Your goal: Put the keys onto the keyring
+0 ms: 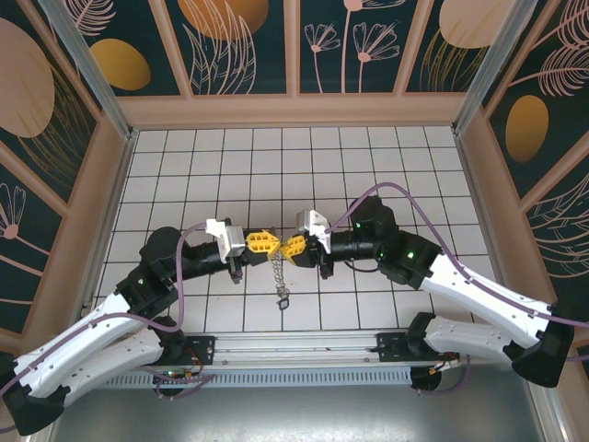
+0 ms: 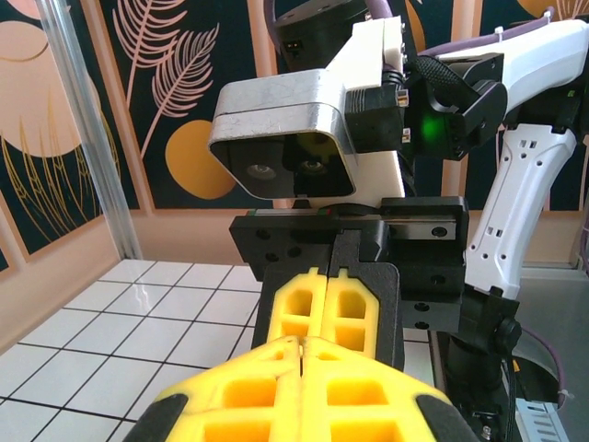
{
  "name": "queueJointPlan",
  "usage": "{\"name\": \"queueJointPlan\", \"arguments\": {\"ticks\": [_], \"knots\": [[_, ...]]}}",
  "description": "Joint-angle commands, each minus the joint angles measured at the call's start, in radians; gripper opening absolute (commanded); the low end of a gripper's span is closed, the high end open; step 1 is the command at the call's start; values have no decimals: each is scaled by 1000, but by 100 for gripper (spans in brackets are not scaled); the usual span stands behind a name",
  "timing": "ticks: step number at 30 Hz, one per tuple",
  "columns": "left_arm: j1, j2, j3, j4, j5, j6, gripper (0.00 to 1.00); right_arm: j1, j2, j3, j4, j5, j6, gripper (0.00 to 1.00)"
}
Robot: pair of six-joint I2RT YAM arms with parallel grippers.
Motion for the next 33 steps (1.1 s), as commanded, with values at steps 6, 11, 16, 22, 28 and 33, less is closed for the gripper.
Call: {"name": "queueJointPlan", "arguments": {"ticks": [6,11,16,22,28,33], "knots": [[1,-22,3,76,-24,9,0,-4,-29,-18,-69,21,9,0],[2,-13,7,90,-11,8,0,-4,15,8,-99,32,15,0],[1,-13,3,98,-9,9,0,-4,71,39,-141,43,11,0],[1,-13,1,105,-7,9,0,-5,78,44,-150,46,9,0],[2,-11,2,94,-10,13,0,-6,14,35,-159,68,7,31],[1,-9,0,87,-4,11,0,-6,-90,9,-128,128,8,44]]}}
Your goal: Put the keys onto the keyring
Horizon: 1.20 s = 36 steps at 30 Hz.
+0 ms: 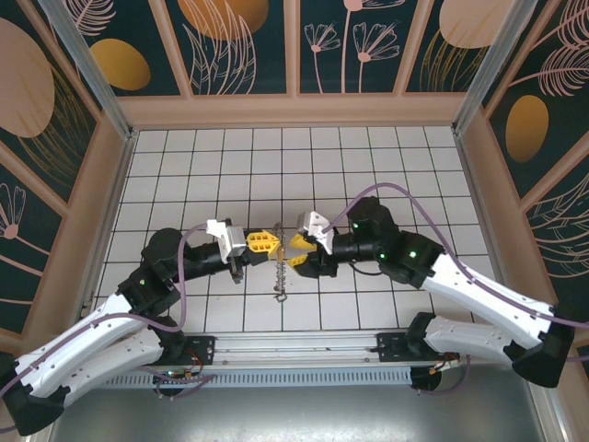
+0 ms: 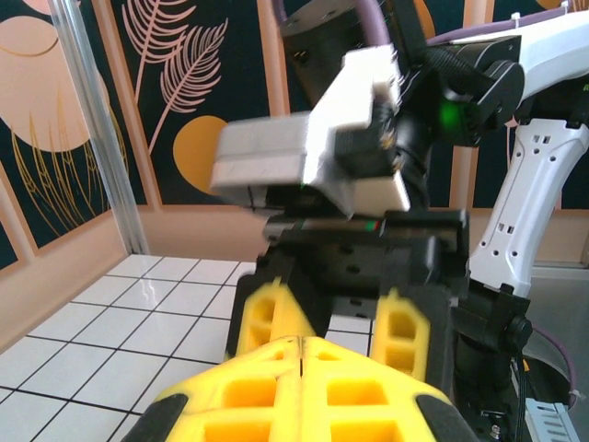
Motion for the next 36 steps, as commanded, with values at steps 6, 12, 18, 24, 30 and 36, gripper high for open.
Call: {"name": "queueJointPlan", "arguments": {"ticks": [6,12,18,24,30,36], "knots": [[2,11,26,76,65,-10,0,-5,-116,-39,142,-17,0,44],[3,39,39,81,135,-32,0,-5,-86,-49,218,-54,-9,42],[3,45,40,87,140,-32,0,-5,-64,-46,215,-83,-17,38],[2,51,42,97,142,-33,0,-5,-46,-45,200,-110,-22,33],[1,52,39,114,151,-43,0,-4,-38,-45,196,-108,-30,27],[1,56,22,150,161,-63,0,-5,-33,-41,186,-95,-42,5]]}}
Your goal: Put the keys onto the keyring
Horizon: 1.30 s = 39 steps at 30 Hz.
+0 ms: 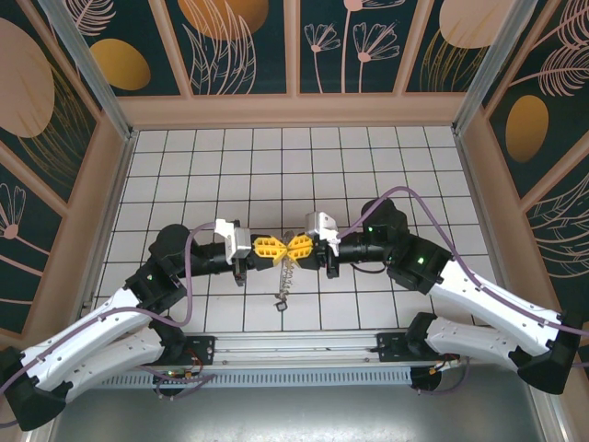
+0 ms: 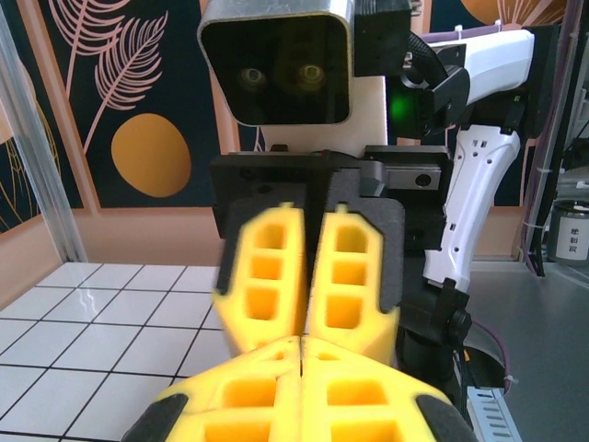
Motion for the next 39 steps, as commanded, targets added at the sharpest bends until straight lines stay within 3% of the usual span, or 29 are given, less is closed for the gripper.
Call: {"name": "queueJointPlan", "arguments": {"ticks": [1,4,7,11,17,29,39], "knots": [[1,-4,20,96,30,-23,0,-5,4,-1,3,12,-11,0],[2,-5,29,76,15,-19,0,-5,0,6,-15,59,-21,0],[0,5,73,-52,-24,24,1,-5,-7,29,-65,99,-42,0],[1,21,158,-273,-111,96,25,-2,-9,77,-161,151,-72,0],[0,63,238,-441,-194,135,31,6,31,136,-258,231,-108,0],[1,166,306,-566,-177,205,36,35,97,211,-363,258,-153,0],[1,213,302,-578,-131,237,31,39,113,215,-365,228,-162,0]]}}
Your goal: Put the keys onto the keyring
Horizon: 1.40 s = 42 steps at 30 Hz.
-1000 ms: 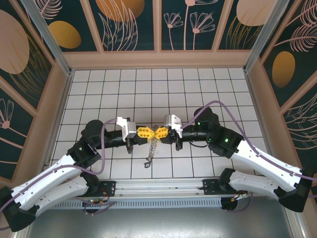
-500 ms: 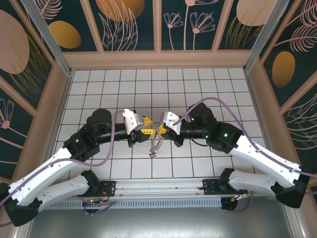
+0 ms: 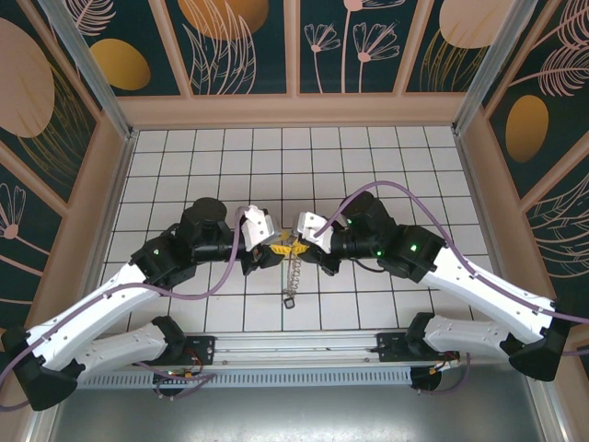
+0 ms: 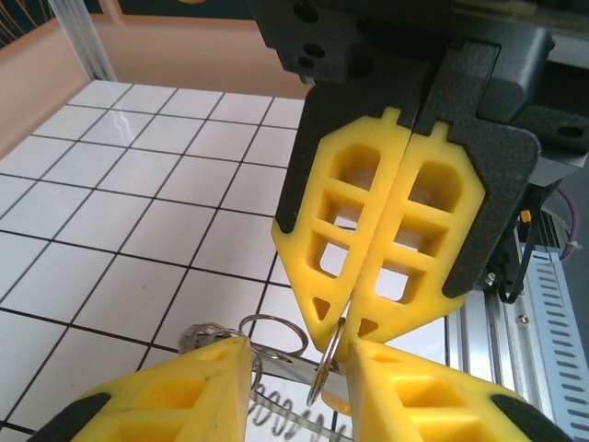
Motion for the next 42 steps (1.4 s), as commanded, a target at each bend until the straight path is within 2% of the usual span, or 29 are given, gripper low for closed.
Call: {"name": "queueJointPlan", "arguments": {"ticks": [1,5,8,15,18,21,31,42], "knots": [[-2,8,20,-8,33,28,30,9,2,50,7,-22,-20,0],[-2,13,17,2,55,33,20,9,4,48,12,-31,-20,0],[-1,14,10,11,67,31,0,9,1,44,20,-35,-19,0],[-1,-45,-52,135,90,-25,0,9,-16,23,56,-24,13,0],[-2,-81,-82,211,107,-51,0,8,-28,-1,79,-34,32,15],[-2,-119,-121,301,121,-75,0,9,-43,-23,103,-53,48,17],[-2,-169,-170,413,144,-111,0,8,-75,-57,122,-62,79,16],[-2,-197,-181,423,122,-117,0,9,-85,-80,136,-60,89,0]]}}
